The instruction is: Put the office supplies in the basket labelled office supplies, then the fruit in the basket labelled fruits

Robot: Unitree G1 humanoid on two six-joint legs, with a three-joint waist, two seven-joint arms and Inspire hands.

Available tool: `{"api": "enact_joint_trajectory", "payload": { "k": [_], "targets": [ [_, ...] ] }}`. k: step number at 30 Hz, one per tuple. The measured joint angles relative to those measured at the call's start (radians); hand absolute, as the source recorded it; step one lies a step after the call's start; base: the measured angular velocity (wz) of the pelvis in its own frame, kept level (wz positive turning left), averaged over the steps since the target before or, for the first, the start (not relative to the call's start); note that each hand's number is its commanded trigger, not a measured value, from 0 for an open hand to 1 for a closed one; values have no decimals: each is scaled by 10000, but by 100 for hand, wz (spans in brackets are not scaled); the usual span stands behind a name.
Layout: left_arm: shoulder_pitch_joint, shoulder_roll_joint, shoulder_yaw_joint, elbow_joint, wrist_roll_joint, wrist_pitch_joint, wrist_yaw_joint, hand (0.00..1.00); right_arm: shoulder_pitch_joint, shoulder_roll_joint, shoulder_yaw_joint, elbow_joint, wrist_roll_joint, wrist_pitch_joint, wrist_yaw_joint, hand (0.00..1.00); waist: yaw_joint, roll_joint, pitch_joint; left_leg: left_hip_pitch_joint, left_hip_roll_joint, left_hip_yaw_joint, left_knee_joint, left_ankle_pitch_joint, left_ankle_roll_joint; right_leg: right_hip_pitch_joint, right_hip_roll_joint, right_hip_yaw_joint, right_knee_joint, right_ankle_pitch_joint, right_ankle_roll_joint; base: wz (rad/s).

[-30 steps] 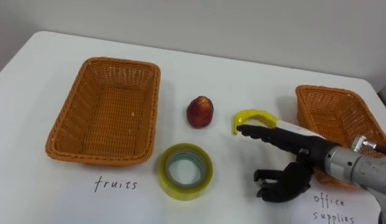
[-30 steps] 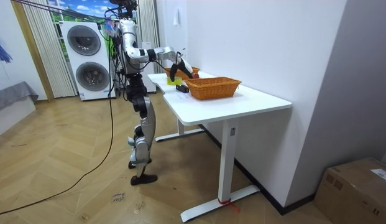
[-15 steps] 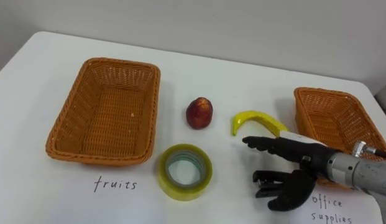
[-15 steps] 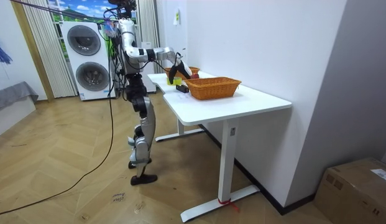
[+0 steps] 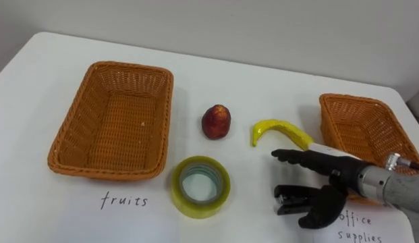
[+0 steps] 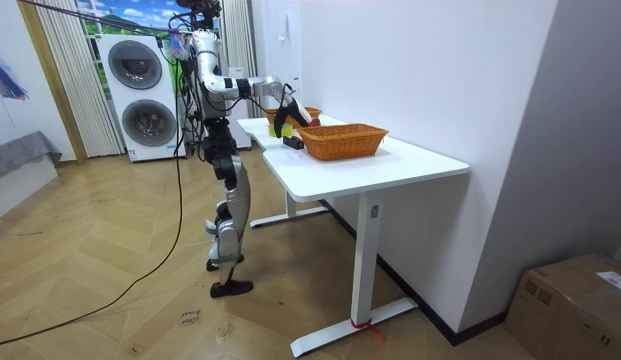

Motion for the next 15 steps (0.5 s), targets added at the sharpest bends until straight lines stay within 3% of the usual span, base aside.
{"api": "enact_joint_trajectory", "payload": {
  "k": [8, 15],
  "targets": [
    [143, -2, -48, -271, -6, -14, 22, 0, 310, 29, 7, -6, -399, -1, -468, 0, -11, 9, 6, 1, 0, 10, 6, 1, 1, 71, -12, -8, 10, 8, 10, 0],
    [108, -5, -516, -267, -11, -13, 37, 0, 390, 62, 8, -5, -597, 3, -787, 0, -9, 178, 103, -83, 8, 12, 54, 1, 4, 37, -5, -9, 30, 22, 10, 0]
  ]
}}
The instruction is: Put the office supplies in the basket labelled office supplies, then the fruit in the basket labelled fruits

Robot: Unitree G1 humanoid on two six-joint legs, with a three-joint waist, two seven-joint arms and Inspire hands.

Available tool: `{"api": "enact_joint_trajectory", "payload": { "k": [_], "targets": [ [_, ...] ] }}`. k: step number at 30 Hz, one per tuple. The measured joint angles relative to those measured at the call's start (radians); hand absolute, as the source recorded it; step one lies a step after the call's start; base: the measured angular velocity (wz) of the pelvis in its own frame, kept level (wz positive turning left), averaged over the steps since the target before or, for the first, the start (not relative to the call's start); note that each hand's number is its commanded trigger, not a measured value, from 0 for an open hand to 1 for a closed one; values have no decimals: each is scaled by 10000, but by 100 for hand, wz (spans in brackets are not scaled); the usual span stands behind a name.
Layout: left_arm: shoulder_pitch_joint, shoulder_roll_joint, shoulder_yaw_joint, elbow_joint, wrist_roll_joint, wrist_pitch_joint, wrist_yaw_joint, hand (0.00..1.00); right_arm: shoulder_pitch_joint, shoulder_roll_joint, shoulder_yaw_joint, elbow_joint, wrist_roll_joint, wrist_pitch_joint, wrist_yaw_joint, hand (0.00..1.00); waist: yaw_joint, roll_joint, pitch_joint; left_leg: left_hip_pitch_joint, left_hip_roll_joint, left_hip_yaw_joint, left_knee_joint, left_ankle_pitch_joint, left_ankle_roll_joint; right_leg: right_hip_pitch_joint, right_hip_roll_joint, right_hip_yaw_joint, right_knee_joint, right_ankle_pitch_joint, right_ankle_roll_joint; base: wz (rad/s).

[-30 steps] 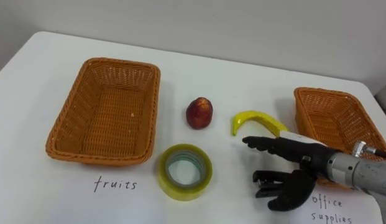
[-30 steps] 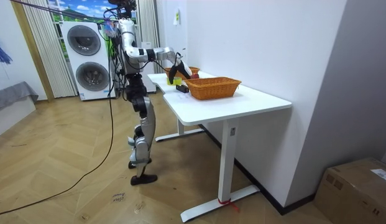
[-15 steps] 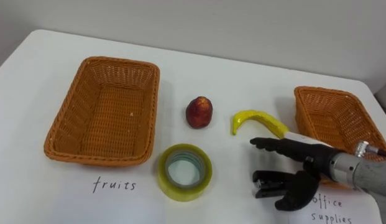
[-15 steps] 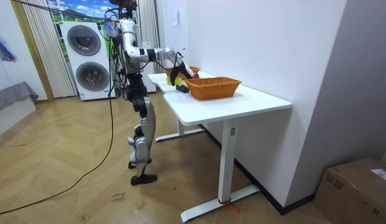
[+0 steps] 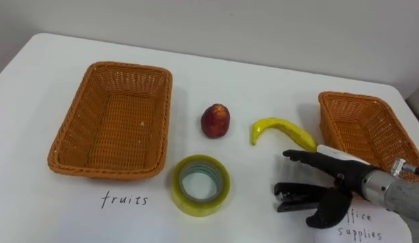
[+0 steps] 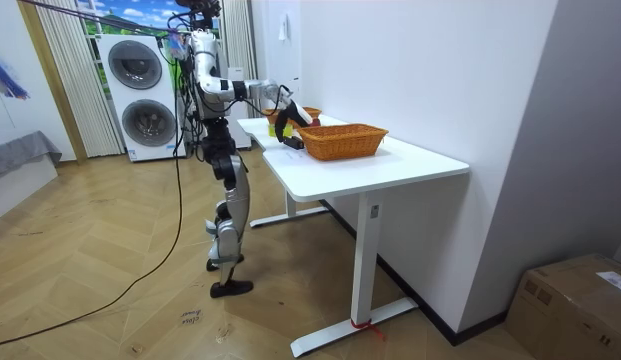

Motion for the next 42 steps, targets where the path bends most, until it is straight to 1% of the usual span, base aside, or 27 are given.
{"api": "enact_joint_trajectory", "payload": {
  "k": [3, 6, 8, 10, 11, 13, 15, 18, 22, 27, 31, 38, 40, 42],
  "targets": [
    [-2, -3, -148, -1, 0, 1, 3, 0, 1, 13, 35, 0, -132, 13, -43, 0, 5, 63, 0, -86, 3, -4, 25, -1, 1, -47, 1, -5, -8, 17, -1, 0],
    [19, -3, -192, -7, 1, 6, 3, 0, 1, 52, 323, 0, -333, 39, -148, 0, 15, 70, -9, -125, 4, -4, 72, -1, 1, -91, 1, -2, -9, 18, -1, 0],
    [28, -7, -191, -8, 5, 11, 3, 0, 3, 161, 363, -113, -405, 97, -209, 0, 42, 83, -18, -213, 14, -3, 135, -1, 2, -154, 7, 5, -4, 35, -2, 0],
    [21, -11, -194, -16, 9, 13, 4, 0, 38, 563, 378, -122, -595, 115, -408, 0, 43, 128, -37, -222, 37, 12, 156, -2, 3, -175, 26, 30, -15, 70, -5, -2],
    [23, -16, -196, -16, 9, 13, 4, 0, 43, 652, 378, -122, -670, 115, -464, 0, 37, 147, -49, -221, 37, 12, 156, -2, 3, -172, 27, 31, -15, 70, -5, 0],
    [24, -22, -238, -27, 10, 12, 8, 0, 62, 863, 388, -121, -730, 115, -613, 0, 34, 242, -97, -216, 37, 14, 153, -1, 3, -169, 27, 31, -14, 71, -6, 0],
    [15, -27, -284, -71, 13, 9, 25, 0, 70, 933, 405, -122, -729, 113, -668, 0, 37, 324, -120, -161, 37, 16, 148, -1, 3, -164, 31, 52, -13, 72, -7, 0],
    [36, -35, -284, -73, 14, 7, 213, 0, 71, 985, 410, -122, -721, 109, -683, 0, 96, 393, -106, -112, 45, 20, 88, -1, 2, -141, 53, 74, -9, 77, -15, 0],
    [88, -50, -284, -75, 10, 7, 346, 0, 75, 1016, 419, -122, -721, 112, -668, 0, 201, 377, -112, -113, 45, 20, 5, 0, 1, -137, 59, 90, -18, 80, -21, 0],
    [157, -49, -278, -84, 39, 12, 358, 0, 76, 1064, 419, -121, -721, 113, -666, 0, 199, 302, -137, -131, 26, 14, 29, 8, 11, -145, 47, 91, -35, 80, -21, 0],
    [149, -51, -276, -86, 65, 10, 397, 0, 87, 1115, 422, -122, -756, 96, -668, 0, 193, 287, -136, -100, 24, -1, 18, 8, 12, -130, 45, 106, -31, 81, -20, 0],
    [114, -54, -282, -78, 4, 14, 415, 0, 92, 1210, 499, -112, -965, 111, -703, 0, 181, 226, -102, -54, 20, -46, 30, 10, 13, -60, 37, 68, -33, 81, -20, 0],
    [121, -54, -278, -62, -13, 19, 415, 0, 109, 1208, 604, -112, -1067, 115, -768, 0, 178, 164, -74, -33, 8, -65, 47, 10, 14, -3, 23, 12, -79, 80, -19, 6],
    [117, -63, -261, -66, 2, 21, 397, 0, 119, 1208, 659, -113, -1173, 118, -778, 0, 195, 106, -73, -42, -5, -85, 37, 10, 15, 1, 17, -21, -197, 81, -16, 6]
  ]
}}
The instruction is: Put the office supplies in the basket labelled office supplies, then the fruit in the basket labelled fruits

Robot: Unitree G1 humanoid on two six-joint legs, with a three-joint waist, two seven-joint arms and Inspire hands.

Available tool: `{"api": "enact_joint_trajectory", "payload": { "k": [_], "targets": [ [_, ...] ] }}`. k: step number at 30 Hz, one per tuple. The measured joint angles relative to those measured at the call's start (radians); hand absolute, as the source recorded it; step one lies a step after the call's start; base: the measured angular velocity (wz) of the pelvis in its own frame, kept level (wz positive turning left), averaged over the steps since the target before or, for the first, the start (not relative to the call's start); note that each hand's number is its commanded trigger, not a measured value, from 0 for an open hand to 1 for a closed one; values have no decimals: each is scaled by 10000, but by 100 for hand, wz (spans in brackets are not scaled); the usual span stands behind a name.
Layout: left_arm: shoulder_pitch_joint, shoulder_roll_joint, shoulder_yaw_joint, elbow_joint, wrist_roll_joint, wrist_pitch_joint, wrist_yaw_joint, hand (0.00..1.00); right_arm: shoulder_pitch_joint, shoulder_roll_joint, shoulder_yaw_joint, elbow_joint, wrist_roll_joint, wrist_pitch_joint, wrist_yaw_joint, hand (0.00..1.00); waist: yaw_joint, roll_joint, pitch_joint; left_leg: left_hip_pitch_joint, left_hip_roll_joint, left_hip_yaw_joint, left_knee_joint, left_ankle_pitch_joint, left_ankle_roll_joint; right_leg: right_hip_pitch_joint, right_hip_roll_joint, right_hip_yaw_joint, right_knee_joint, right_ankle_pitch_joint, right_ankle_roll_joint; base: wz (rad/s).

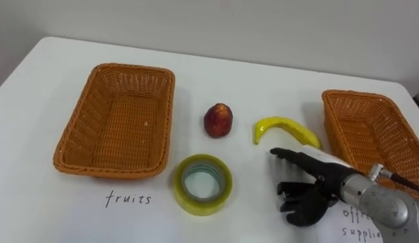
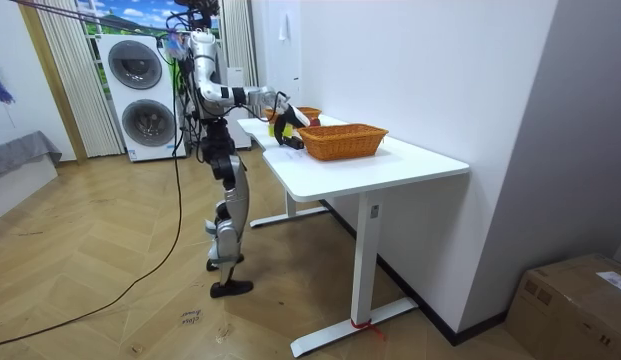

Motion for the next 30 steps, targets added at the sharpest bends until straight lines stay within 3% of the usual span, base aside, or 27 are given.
{"api": "enact_joint_trajectory", "payload": {
  "k": [6, 17, 27, 28, 29, 30],
  "targets": [
    [7, -71, 183, -9, 22, 186, -59, 0, 42, 0, -9, -122, -682, 153, 3, 0, 2, -55, -13, -37, -28, -132, -18, 0, 5, 2, -11, -58, 1, -3, 7, 3],
    [15, -77, 181, -18, 81, 222, -61, 0, 83, -1, -16, -169, -716, 258, 13, 0, -15, -38, -22, -41, -19, -169, -24, 1, 5, 30, -1, -81, 19, -2, 8, 0],
    [-35, -89, 204, -18, 96, 575, -95, 0, 97, -2, -17, -128, -736, 653, 17, 0, -14, 2, -45, -24, -15, -180, -20, 0, 5, 40, 15, -50, 48, 27, 18, 0],
    [-39, -89, 204, -18, 96, 577, -97, 0, 97, -2, -18, -127, -735, 655, 24, 13, -18, 2, -45, -24, -15, -179, -20, 0, 5, 39, 15, -49, 48, 28, 18, 0],
    [-44, -89, 205, -19, 96, 577, -105, 0, 97, -2, -18, -127, -735, 655, 31, 66, -18, 2, -45, -24, -15, -179, -21, 0, 5, 40, 15, -49, 48, 28, 18, 0],
    [-46, -90, 243, -59, 96, 578, -172, 0, 92, -2, -23, -127, -735, 653, 37, 100, -22, 2, -45, -28, -15, -180, -24, 0, 5, 40, 16, -44, 48, 29, 18, 0]
  ]
}}
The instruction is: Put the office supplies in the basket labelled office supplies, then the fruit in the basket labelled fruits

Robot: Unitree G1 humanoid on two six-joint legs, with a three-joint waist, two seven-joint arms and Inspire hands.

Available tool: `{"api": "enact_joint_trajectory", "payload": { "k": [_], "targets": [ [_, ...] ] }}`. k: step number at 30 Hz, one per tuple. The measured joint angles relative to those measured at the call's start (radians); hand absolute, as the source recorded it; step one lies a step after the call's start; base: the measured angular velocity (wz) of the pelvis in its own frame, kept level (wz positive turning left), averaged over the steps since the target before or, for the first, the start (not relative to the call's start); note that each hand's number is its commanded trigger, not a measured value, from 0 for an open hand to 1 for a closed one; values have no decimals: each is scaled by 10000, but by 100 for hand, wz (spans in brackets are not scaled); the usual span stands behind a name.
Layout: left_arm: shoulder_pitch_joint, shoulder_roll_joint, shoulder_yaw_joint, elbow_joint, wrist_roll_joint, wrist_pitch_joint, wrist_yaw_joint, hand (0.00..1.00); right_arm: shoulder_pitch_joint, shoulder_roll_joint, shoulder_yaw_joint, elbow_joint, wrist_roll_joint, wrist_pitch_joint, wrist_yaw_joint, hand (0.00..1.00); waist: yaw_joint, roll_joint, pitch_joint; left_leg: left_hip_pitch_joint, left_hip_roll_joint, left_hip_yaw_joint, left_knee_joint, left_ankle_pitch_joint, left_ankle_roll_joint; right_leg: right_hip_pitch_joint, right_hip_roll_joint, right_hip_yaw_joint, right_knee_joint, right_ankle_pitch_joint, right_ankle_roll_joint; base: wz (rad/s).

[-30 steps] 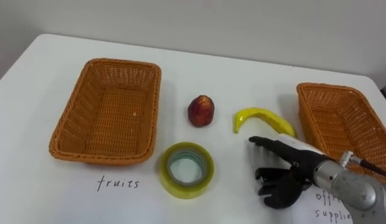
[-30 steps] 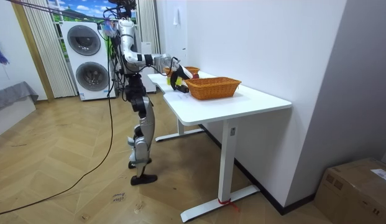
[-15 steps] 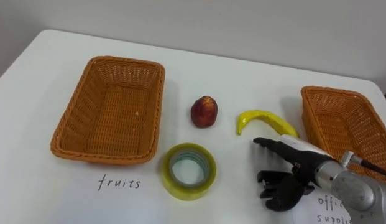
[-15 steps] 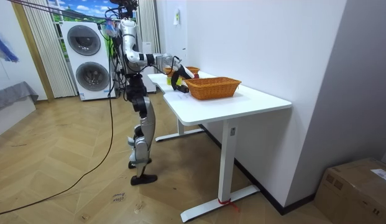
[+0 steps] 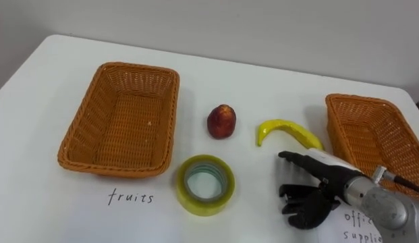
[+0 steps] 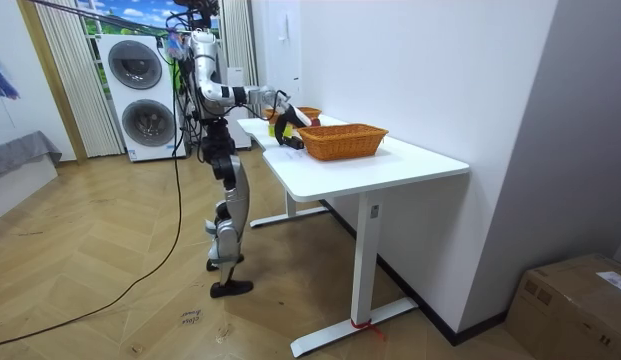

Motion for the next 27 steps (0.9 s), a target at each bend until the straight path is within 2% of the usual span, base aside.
{"api": "enact_joint_trajectory", "payload": {
  "k": [13, 27],
  "targets": [
    [-59, 5, 142, -131, -13, 2, -117, 0, -331, -18, 11, 173, -752, -2, -680, 100, -12, -12, 5, -14, 3, -4, 1, 0, 0, -3, 3, -20, -18, 0, 0, 0],
    [-37, 11, 149, -136, -11, 2, -83, 0, -360, -19, 25, 402, -805, 38, -657, 100, 15, -24, -6, -11, 5, -23, -2, -1, 0, 0, 5, -21, -2, 0, 0, 0]
  ]
}}
